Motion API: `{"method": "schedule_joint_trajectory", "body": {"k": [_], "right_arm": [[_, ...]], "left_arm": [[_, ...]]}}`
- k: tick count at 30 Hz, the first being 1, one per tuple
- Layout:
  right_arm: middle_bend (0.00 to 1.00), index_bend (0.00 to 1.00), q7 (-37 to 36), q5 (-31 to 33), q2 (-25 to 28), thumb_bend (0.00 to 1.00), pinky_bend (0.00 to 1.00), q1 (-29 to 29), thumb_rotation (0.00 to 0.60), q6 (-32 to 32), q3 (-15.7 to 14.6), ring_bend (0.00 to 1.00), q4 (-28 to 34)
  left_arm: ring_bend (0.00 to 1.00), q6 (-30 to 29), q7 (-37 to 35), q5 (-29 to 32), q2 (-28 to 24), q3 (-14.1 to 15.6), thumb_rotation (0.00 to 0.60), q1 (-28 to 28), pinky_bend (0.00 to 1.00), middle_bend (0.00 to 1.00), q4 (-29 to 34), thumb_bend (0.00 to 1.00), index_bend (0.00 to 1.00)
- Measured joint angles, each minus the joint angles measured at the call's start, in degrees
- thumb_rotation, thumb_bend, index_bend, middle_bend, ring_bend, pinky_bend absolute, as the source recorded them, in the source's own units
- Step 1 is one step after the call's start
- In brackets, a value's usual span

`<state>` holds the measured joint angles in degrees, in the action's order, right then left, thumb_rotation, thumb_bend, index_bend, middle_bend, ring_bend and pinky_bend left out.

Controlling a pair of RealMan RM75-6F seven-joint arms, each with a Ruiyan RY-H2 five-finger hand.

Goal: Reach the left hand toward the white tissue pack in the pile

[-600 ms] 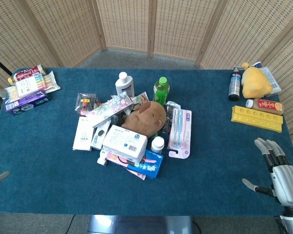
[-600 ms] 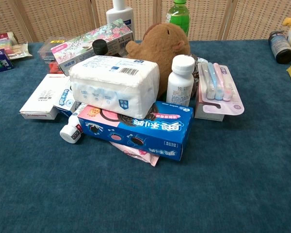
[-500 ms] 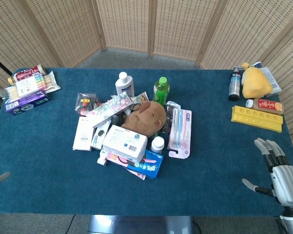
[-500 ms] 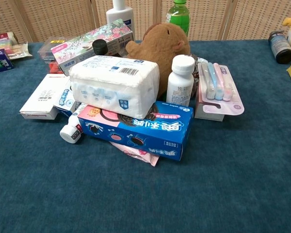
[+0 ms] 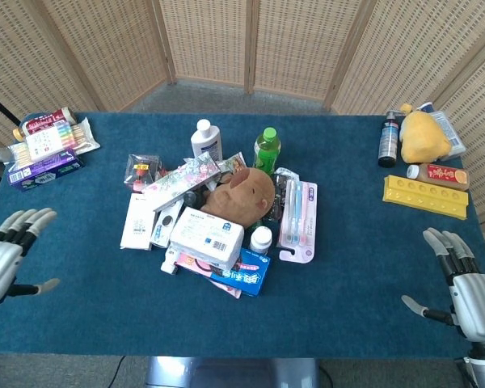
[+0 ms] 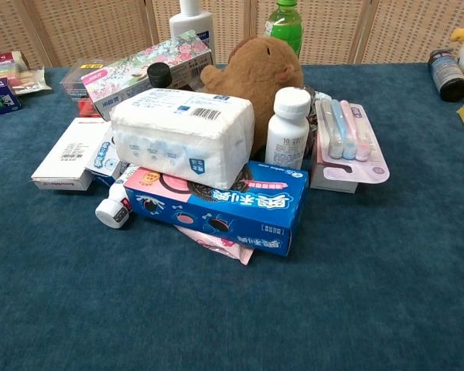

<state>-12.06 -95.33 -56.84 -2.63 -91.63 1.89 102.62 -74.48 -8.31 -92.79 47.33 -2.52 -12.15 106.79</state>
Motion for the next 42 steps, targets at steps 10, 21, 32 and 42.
{"method": "schedule_joint_trajectory", "body": {"k": [10,21,32,42], "right_arm": [[0.00,0.00,-0.91,-0.07,0.70,0.00,0.00,0.29,0.600,-0.64,0.09,0.00,0.52],[0.00,0.00,-4.96,0.19,2.48,0.00,0.00,0.85,0.600,-2.31,0.60,0.00,1.03],[0.00,0.00,-10.21,2.79,4.32,0.00,0.00,1.29,0.600,-2.76,1.60,0.00,1.27],[0.00,0.00,-12.99,3.89,5.41,0.00,0.00,1.41,0.600,-2.32,2.12,0.00,1.21]], "left_arm": [[0.00,15.78,10.68,3.25,1.18,-5.41,0.600,-14.20,0.00,0.00,7.23,0.00,0.00],[0.00,25.82,35.35,26.31,10.71,-10.22,0.600,-29.88,0.00,0.00,10.25,0.00,0.00],[0.00,24.55,52.62,50.83,24.82,-9.52,0.600,-46.78,0.00,0.00,7.94,0.00,0.00],[0.04,20.09,55.08,59.40,30.46,-7.57,0.600,-52.97,0.06,0.03,5.26,0.00,0.05]]}}
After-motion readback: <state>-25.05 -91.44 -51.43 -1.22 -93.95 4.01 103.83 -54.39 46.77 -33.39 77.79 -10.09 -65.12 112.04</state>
